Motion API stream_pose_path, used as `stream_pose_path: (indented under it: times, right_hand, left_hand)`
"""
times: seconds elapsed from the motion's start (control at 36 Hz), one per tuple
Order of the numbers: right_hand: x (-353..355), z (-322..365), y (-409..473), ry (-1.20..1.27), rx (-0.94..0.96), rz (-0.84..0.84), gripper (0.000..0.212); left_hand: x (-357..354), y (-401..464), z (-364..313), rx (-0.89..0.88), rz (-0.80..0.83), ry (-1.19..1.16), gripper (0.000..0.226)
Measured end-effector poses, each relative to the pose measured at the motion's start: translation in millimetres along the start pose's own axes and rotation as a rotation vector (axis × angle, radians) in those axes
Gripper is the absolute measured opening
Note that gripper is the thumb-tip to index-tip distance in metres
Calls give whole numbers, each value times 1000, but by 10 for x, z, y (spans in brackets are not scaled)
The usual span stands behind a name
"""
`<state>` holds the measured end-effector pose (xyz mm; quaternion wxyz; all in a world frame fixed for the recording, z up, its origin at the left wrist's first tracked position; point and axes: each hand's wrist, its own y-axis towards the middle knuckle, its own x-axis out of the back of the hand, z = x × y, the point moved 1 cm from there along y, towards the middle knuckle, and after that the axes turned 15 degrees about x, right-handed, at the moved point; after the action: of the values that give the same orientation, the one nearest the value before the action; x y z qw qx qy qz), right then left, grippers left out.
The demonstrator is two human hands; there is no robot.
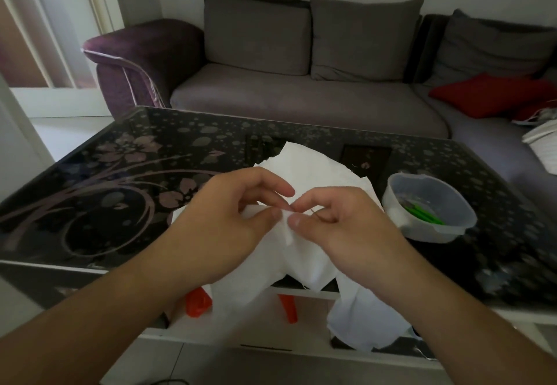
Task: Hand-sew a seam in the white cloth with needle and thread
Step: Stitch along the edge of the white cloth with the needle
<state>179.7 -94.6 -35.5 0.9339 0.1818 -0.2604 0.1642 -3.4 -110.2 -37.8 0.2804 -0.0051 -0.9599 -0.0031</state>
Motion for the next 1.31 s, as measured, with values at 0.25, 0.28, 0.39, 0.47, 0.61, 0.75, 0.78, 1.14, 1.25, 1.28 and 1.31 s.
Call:
stream_pose_path:
  times: [0.25, 0.28, 0.39, 0.47, 0.61, 0.75, 0.78, 1.14, 1.25, 1.28, 1.31]
  right_hand:
    - [116, -32, -4, -6, 23, -53, 10]
    - [130, -40, -15, 10, 28, -59, 9]
    - [136, -57, -33, 33, 53, -63, 10]
    - [119, -69, -25, 23, 62, -65, 11]
    - [127, -70, -24, -3, 93, -59, 13]
    - [131, -95, -1, 12, 71, -58, 12]
    - [132, -104, 1, 14, 67, -60, 12]
    - [146, -104, -17, 21, 74, -63, 13]
    - [160, -100, -34, 0, 80, -58, 13]
    - [161, -98, -34, -8, 78, -57, 13]
    - [164, -94, -32, -17, 72, -56, 13]
  left_hand:
    - [41, 27, 49, -5, 8, 57, 14]
    - [40, 29, 62, -3, 15, 65, 11]
    - [38, 28, 99, -1, 32, 71, 9]
    - [28, 27, 106, 22, 31, 85, 7]
    - [18, 17, 83, 41, 42, 108, 4]
    - [29, 7, 82, 58, 29, 73, 5]
    - [27, 4, 81, 62, 23, 68, 5]
    - [17, -19, 64, 47, 31, 126, 10]
    - [-3, -25, 28, 17, 80, 123, 14]
    - [-3, -29, 22, 10, 76, 126, 14]
    - [-1, -33, 18, 2, 67, 129, 14]
